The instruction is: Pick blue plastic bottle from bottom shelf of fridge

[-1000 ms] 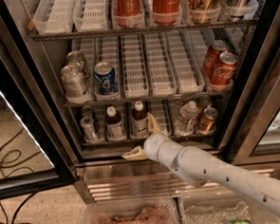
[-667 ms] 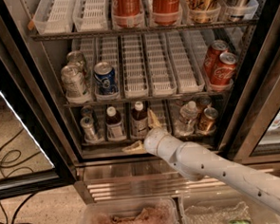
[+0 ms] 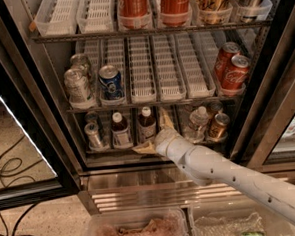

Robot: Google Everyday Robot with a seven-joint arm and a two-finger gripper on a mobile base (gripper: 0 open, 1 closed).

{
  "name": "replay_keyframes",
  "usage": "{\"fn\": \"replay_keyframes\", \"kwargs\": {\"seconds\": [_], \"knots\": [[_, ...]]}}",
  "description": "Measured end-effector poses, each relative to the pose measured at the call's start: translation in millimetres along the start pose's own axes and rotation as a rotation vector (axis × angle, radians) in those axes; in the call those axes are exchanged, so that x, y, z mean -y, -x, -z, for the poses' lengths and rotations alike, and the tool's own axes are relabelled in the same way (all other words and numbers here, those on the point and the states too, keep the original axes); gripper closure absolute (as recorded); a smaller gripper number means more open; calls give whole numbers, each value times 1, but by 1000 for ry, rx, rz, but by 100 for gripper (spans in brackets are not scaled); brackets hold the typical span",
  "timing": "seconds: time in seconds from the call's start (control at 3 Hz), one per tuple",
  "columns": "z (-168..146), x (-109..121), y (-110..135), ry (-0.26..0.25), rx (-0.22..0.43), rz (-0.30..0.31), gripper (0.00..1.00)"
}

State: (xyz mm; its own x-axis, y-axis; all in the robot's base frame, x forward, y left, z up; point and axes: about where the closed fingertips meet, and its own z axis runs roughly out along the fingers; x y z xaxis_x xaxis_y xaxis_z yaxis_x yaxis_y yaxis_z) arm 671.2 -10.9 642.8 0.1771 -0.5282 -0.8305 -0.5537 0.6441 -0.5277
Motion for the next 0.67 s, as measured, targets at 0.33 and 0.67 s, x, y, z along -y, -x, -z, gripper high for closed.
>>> {"fn": "replay_keyframes", "kwargs": {"seconds": [0.33,0.67], "knots": [[-3,1,-9,-26,-20,-24,0],[-10,-1,-13,-42,-15,-47,0]]}}
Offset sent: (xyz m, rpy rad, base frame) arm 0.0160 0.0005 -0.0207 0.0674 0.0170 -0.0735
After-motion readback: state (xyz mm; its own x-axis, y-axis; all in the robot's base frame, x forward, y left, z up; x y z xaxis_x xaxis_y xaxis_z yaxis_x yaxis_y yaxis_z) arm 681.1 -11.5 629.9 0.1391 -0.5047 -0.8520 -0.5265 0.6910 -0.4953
